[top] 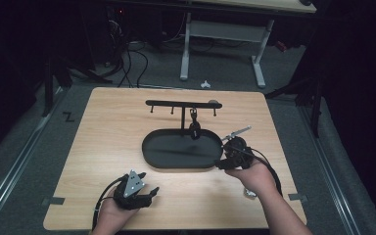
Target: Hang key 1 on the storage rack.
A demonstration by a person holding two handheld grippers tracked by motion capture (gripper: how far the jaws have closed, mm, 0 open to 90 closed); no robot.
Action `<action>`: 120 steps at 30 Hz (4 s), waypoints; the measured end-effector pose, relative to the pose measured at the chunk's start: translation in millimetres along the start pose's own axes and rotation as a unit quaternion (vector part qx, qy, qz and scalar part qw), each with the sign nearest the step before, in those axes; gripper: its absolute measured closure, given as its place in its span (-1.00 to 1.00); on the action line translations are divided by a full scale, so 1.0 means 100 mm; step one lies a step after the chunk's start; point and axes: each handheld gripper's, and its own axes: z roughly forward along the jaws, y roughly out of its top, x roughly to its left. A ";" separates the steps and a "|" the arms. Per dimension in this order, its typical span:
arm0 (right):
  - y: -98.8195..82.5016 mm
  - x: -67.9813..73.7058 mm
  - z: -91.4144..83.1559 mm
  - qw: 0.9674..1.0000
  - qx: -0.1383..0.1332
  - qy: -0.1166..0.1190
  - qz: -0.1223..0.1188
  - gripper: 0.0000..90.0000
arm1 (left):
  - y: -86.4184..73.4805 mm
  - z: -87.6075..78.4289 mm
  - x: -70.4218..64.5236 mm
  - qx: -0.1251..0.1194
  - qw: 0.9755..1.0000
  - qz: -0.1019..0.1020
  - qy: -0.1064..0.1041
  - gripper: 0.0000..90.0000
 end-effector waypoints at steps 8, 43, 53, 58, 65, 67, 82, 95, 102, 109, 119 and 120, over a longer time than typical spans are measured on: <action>-0.27 -0.14 0.06 1.000 0.008 -0.013 0.018 -0.04 | 0.00 0.01 -0.01 0.002 1.000 0.003 0.000 -0.31; -0.76 -0.89 0.22 0.991 0.037 -0.076 0.100 0.30 | -0.01 0.02 -0.03 0.011 1.000 0.006 -0.002 -0.31; -0.72 -0.82 0.42 0.992 0.066 -0.072 0.082 0.65 | -0.02 0.02 -0.01 0.012 1.000 0.005 -0.001 -0.30; -0.68 -0.59 0.45 0.996 0.064 -0.047 0.046 0.65 | -0.02 0.02 -0.02 0.013 1.000 0.007 -0.002 -0.30; -0.61 -0.21 0.52 0.999 0.053 -0.010 -0.001 0.46 | -0.01 0.03 -0.03 0.014 1.000 0.011 -0.001 -0.30; -0.59 -0.17 0.51 0.998 0.056 -0.010 -0.003 0.34 | -0.02 0.03 -0.03 0.014 1.000 0.011 0.000 -0.30; -0.85 -0.29 0.22 0.996 0.059 -0.030 0.053 0.41 | -0.01 0.05 -0.05 0.016 1.000 0.015 0.000 -0.30; -0.72 -0.35 0.29 0.997 0.064 -0.043 0.023 0.92 | -0.01 0.04 -0.04 0.018 1.000 0.014 0.001 -0.30; -0.58 -0.34 0.34 0.998 0.046 -0.048 0.010 0.85 | -0.01 0.04 -0.04 0.018 1.000 0.014 0.001 -0.30; -0.57 -0.39 0.36 0.997 0.057 -0.045 0.030 0.67 | -0.02 0.03 -0.02 0.017 1.000 0.013 0.001 -0.30; -0.69 -0.36 0.35 0.996 0.079 -0.032 0.021 0.74 | -0.01 0.05 -0.04 0.021 1.000 0.017 0.000 -0.30; -0.69 -0.36 0.35 0.996 0.076 -0.033 0.019 0.77 | -0.01 0.05 -0.05 0.021 1.000 0.017 0.000 -0.30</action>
